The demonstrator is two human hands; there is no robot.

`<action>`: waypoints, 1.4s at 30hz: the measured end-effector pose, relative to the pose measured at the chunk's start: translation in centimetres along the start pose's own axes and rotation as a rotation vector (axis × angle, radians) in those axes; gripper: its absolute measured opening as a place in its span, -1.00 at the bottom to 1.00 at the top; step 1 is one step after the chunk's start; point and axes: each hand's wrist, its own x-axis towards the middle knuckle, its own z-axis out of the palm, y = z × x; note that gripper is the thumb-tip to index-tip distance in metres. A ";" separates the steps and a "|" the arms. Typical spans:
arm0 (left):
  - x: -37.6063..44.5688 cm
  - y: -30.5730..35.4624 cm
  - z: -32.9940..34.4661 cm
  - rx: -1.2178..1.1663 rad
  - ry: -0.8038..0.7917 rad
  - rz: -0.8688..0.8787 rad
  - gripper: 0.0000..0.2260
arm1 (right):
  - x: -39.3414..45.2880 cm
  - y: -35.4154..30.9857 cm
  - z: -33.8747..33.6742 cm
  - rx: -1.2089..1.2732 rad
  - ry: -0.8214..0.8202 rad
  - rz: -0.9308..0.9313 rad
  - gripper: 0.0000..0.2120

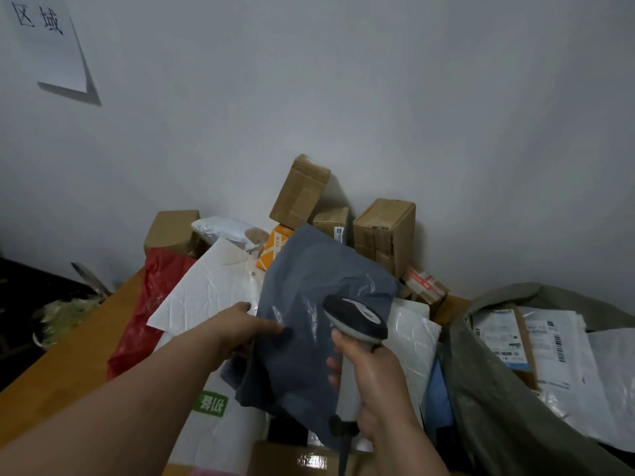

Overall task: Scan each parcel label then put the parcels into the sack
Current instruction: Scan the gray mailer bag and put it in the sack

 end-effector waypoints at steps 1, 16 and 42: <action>-0.1 -0.1 0.3 0.006 -0.018 0.003 -0.28 | 0.1 0.1 0.0 -0.004 -0.005 -0.001 -0.80; -2.0 -1.4 3.2 -0.205 -0.085 -0.031 -0.52 | -0.4 2.3 -0.8 -0.028 -0.032 -0.005 -0.79; -12.1 -3.7 11.0 0.672 0.189 0.367 -0.46 | -7.6 -3.7 -6.7 0.164 0.120 -0.290 -0.86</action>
